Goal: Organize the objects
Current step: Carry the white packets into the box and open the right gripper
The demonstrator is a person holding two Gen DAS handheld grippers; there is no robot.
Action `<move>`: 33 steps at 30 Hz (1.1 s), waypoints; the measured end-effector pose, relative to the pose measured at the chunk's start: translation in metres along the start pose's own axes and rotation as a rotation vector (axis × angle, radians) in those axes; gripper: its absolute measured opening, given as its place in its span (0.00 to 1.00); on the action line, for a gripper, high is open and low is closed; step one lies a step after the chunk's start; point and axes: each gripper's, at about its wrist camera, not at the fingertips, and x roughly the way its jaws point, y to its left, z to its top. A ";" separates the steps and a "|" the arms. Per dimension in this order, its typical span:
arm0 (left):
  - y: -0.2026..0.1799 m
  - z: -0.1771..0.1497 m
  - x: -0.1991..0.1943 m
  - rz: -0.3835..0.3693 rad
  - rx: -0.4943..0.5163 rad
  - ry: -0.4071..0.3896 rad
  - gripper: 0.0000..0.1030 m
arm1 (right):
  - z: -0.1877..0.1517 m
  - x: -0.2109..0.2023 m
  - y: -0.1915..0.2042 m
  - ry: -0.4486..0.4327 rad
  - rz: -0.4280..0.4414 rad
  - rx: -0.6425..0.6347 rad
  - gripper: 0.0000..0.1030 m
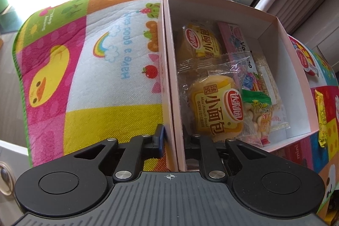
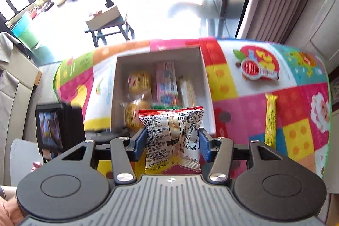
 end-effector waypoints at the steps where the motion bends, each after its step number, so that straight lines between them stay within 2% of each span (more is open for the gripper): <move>1: 0.001 0.000 0.000 -0.006 0.001 0.000 0.17 | 0.011 -0.001 0.002 -0.026 -0.005 -0.007 0.49; 5: 0.007 -0.001 0.001 -0.032 -0.023 -0.006 0.18 | 0.047 0.011 0.014 -0.100 -0.026 -0.044 0.49; 10: 0.009 -0.001 0.001 -0.041 -0.033 -0.008 0.18 | 0.070 0.050 0.028 -0.093 -0.011 -0.061 0.49; 15: 0.010 -0.002 0.002 -0.039 -0.046 -0.019 0.18 | 0.079 0.086 0.033 -0.103 0.006 -0.033 0.49; 21: 0.010 -0.003 0.002 -0.036 -0.048 -0.024 0.18 | 0.076 0.126 0.017 -0.081 0.041 0.021 0.54; 24: 0.010 -0.002 0.002 -0.027 -0.063 -0.023 0.18 | 0.064 0.124 0.005 -0.080 0.053 0.014 0.58; 29: 0.007 0.000 0.003 0.002 -0.088 -0.020 0.16 | 0.032 0.106 -0.026 -0.088 -0.015 -0.067 0.62; 33: 0.004 0.000 0.003 0.018 -0.082 -0.020 0.15 | 0.011 0.101 -0.072 -0.070 -0.072 -0.039 0.68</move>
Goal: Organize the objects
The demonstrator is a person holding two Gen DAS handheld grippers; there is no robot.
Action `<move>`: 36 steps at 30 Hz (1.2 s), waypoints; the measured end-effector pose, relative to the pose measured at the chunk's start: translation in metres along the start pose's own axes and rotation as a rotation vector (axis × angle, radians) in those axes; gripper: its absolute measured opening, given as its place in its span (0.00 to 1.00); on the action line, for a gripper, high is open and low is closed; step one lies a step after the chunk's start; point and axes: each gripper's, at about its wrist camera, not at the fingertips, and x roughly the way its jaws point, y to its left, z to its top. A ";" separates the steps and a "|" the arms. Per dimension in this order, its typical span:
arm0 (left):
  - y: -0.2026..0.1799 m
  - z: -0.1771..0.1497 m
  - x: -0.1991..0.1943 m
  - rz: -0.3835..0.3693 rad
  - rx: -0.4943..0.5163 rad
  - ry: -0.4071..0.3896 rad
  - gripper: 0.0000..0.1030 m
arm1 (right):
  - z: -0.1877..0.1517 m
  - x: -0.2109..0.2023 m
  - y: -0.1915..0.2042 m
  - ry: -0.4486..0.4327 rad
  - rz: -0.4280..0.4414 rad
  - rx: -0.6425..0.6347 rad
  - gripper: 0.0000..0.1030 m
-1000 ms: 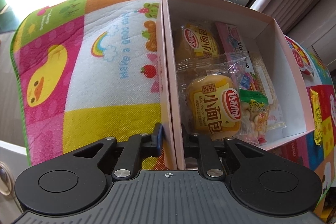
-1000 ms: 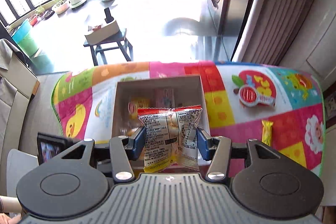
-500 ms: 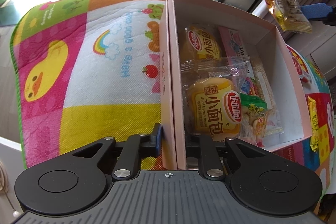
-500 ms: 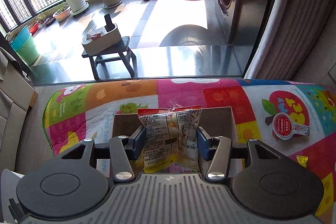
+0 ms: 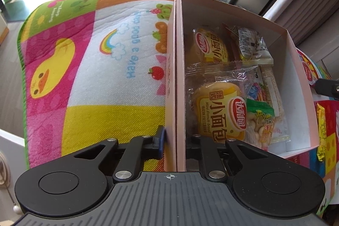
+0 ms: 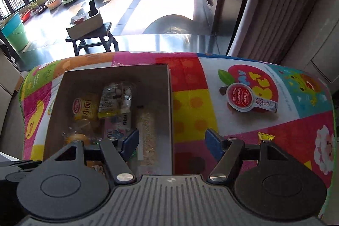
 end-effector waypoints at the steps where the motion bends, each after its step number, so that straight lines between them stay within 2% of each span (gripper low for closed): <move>1: -0.001 0.000 0.000 0.007 0.001 -0.001 0.15 | -0.003 0.001 -0.010 0.008 -0.012 0.008 0.68; 7: -0.006 -0.001 -0.001 0.040 -0.006 -0.008 0.15 | -0.016 0.025 -0.083 0.061 -0.081 0.047 0.71; 8: -0.007 -0.002 -0.001 0.045 -0.004 -0.010 0.15 | -0.016 0.031 -0.091 0.068 -0.090 0.035 0.74; 13: -0.009 -0.002 -0.001 0.061 -0.016 -0.013 0.14 | -0.009 0.055 -0.115 0.070 -0.133 -0.059 0.75; 15: -0.008 -0.002 -0.001 0.064 -0.034 -0.014 0.14 | 0.000 0.064 -0.120 0.053 -0.140 -0.122 0.80; 20: -0.007 -0.001 -0.001 0.065 -0.054 -0.025 0.13 | 0.026 0.088 -0.115 0.014 -0.088 -0.312 0.82; 23: -0.008 -0.002 -0.002 0.069 -0.033 -0.032 0.12 | 0.037 0.103 -0.111 0.026 -0.028 -0.352 0.82; 27: -0.008 -0.004 -0.001 0.065 -0.032 -0.042 0.12 | 0.047 0.125 -0.119 0.056 0.013 -0.257 0.79; 28: -0.007 -0.005 -0.002 0.063 -0.035 -0.044 0.12 | 0.050 0.125 -0.121 0.064 0.038 -0.225 0.73; 29: -0.006 -0.005 -0.002 0.059 -0.040 -0.047 0.12 | 0.052 0.123 -0.122 0.082 0.066 -0.202 0.61; 33: -0.005 -0.008 -0.003 0.054 -0.053 -0.054 0.12 | 0.054 0.106 -0.115 0.094 0.049 -0.194 0.59; 36: -0.005 -0.008 -0.003 0.055 -0.052 -0.055 0.12 | 0.049 0.081 -0.117 0.107 0.097 -0.084 0.59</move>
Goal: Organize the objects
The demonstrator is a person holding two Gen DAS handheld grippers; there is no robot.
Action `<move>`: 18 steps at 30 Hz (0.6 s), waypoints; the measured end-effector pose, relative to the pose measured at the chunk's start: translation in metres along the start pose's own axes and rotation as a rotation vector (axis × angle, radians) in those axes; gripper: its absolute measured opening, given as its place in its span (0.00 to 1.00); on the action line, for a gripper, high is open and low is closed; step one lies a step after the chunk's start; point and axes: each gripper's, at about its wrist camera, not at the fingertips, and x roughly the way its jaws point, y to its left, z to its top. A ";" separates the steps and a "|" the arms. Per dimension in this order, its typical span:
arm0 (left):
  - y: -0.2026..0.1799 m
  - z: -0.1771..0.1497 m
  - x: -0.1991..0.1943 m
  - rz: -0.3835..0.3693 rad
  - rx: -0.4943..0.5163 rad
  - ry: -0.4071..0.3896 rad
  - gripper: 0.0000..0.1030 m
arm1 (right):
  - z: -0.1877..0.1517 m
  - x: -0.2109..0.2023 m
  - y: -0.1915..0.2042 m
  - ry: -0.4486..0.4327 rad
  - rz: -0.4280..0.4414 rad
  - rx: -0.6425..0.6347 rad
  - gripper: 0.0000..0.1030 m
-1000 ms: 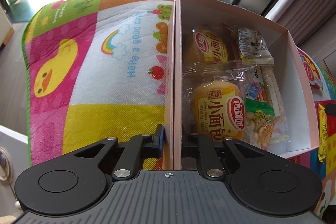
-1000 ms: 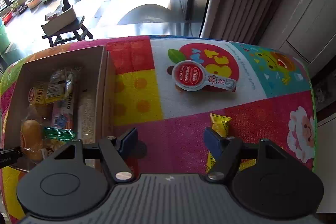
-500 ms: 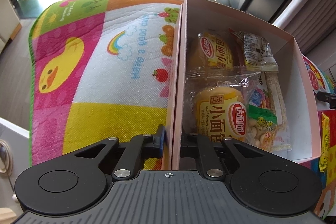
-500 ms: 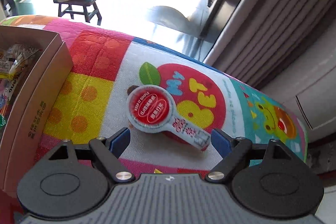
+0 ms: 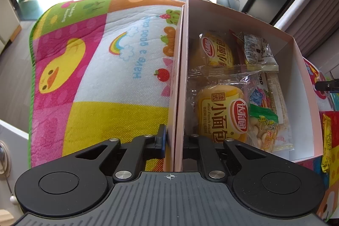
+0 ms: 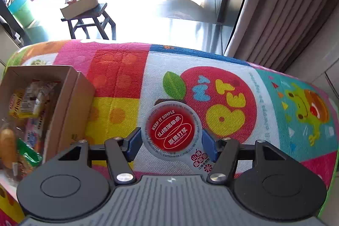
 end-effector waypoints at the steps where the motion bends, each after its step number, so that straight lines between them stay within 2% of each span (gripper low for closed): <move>1: 0.000 0.000 0.000 0.001 0.002 0.000 0.12 | -0.006 -0.008 0.001 0.001 0.012 0.029 0.59; 5: 0.000 0.000 0.000 0.002 0.003 0.000 0.12 | -0.043 -0.032 0.018 0.010 -0.016 0.072 0.59; 7: -0.001 0.000 0.000 0.005 0.007 0.002 0.12 | -0.065 -0.038 0.025 0.043 -0.008 0.115 0.59; 11: -0.004 0.000 0.000 0.016 0.028 0.006 0.12 | -0.104 -0.040 0.031 0.105 0.008 0.297 0.59; 15: -0.006 0.000 0.001 0.027 0.047 0.010 0.12 | -0.127 -0.037 0.039 0.125 -0.049 0.446 0.59; 18: -0.006 0.001 0.000 0.027 0.050 0.015 0.12 | -0.133 -0.045 0.041 0.097 0.024 0.475 0.61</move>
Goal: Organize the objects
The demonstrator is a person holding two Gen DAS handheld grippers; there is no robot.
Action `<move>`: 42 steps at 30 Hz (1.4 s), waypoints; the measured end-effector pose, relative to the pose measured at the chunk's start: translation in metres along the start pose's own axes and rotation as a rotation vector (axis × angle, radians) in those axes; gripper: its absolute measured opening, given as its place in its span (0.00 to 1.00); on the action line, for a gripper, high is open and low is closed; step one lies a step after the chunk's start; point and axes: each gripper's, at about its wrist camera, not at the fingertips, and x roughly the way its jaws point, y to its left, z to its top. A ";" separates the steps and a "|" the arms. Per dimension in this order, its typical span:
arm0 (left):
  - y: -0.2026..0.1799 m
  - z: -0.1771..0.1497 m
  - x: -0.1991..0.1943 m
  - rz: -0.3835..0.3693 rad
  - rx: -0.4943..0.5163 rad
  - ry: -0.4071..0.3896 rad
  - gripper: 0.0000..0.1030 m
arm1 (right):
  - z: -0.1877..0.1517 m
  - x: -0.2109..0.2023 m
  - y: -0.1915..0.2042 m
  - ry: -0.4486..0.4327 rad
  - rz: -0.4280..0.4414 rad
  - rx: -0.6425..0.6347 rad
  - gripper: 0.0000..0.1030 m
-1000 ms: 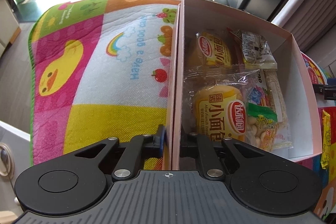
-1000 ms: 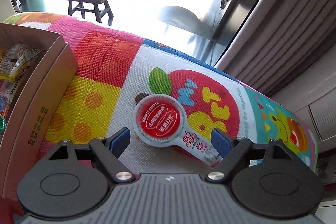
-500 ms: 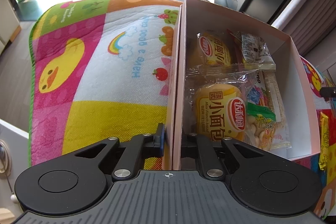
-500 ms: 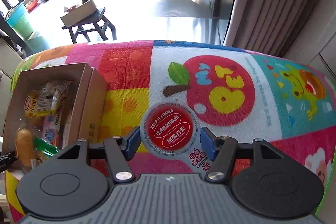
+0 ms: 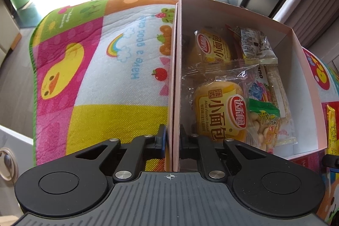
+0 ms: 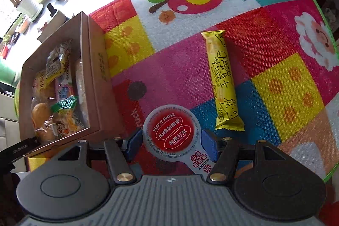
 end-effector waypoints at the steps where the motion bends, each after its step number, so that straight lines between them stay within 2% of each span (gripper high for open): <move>1: 0.000 0.000 0.000 -0.001 0.001 0.001 0.12 | 0.000 -0.004 0.000 -0.019 -0.002 -0.013 0.62; 3: 0.000 0.000 0.000 -0.001 0.005 0.000 0.12 | 0.003 -0.013 -0.004 -0.075 -0.048 -0.050 0.66; 5: 0.001 0.000 0.001 -0.002 0.004 -0.002 0.12 | 0.007 -0.013 -0.010 -0.094 -0.115 -0.093 0.69; 11: 0.001 -0.001 0.001 -0.003 0.001 -0.003 0.12 | -0.004 0.000 -0.035 -0.027 -0.179 -0.117 0.68; 13: 0.001 -0.001 0.001 -0.002 -0.001 -0.004 0.12 | -0.014 0.004 -0.038 -0.009 -0.194 -0.100 0.66; 15: 0.001 -0.001 0.000 -0.001 -0.004 -0.005 0.12 | -0.024 0.009 -0.041 0.009 -0.216 -0.079 0.59; 18: 0.000 -0.001 0.000 0.001 -0.004 -0.007 0.12 | -0.036 0.014 -0.040 0.034 -0.217 -0.078 0.58; 21: 0.000 -0.002 0.000 0.002 -0.004 -0.011 0.12 | -0.047 0.012 -0.033 0.051 -0.186 -0.128 0.58; 27: -0.001 -0.003 0.000 0.003 -0.003 -0.012 0.12 | -0.051 0.004 -0.032 0.016 -0.198 -0.138 0.58; 31: -0.001 -0.003 0.000 0.002 -0.006 -0.011 0.12 | -0.042 -0.001 -0.037 -0.034 -0.216 -0.150 0.59; 36: -0.001 -0.003 0.000 0.005 0.001 -0.014 0.12 | -0.004 0.000 -0.042 -0.116 -0.201 -0.121 0.61; 38: -0.002 -0.003 0.000 0.007 0.004 -0.015 0.12 | 0.019 0.011 -0.040 -0.126 -0.183 -0.156 0.65; 42: -0.003 -0.002 0.000 0.009 0.008 -0.016 0.12 | 0.042 0.028 -0.027 -0.145 -0.180 -0.196 0.64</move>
